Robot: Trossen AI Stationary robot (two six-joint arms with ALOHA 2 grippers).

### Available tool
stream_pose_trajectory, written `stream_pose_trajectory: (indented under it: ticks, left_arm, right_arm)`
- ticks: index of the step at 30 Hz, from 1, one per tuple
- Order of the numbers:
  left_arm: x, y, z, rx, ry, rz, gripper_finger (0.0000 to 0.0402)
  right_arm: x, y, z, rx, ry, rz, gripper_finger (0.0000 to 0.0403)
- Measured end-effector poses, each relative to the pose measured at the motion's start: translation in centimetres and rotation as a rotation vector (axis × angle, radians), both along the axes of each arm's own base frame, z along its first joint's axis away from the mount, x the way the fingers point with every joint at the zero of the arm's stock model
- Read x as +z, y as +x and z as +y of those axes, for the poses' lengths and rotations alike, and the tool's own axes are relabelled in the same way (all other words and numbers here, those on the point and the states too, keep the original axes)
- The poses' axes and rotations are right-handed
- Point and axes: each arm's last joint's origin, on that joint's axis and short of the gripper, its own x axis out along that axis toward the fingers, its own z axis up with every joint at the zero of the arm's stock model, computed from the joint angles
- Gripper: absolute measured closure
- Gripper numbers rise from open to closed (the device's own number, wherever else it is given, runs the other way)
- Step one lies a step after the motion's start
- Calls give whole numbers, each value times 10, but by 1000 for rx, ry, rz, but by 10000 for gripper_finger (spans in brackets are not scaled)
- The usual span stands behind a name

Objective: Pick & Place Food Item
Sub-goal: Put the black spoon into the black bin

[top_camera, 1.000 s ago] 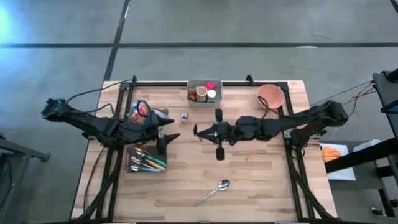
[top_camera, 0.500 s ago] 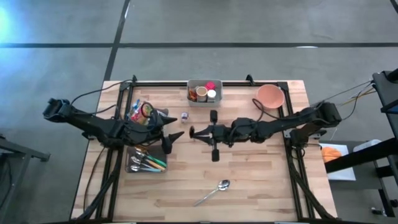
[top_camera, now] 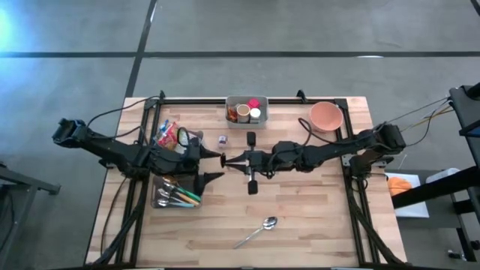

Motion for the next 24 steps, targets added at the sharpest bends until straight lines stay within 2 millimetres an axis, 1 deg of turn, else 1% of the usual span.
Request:
stream_pose_trajectory:
  ticks: [6, 12, 19, 24]
  left_arm:
    - [6, 2, -2, -47, 47, -57, 60]
    - [6, 4, -2, -54, 61, -66, 60]
    - [3, 14, -6, -71, 118, -90, 60]
    - [-1, 19, -7, -74, 130, -89, 61]
  right_arm:
    - [1, 0, 0, 10, 4, -18, 394]
    - [5, -1, 4, 98, 29, -67, 395]
    - [8, -1, 4, 116, 30, -95, 395]
    - [3, 3, 5, 134, 29, -78, 395]
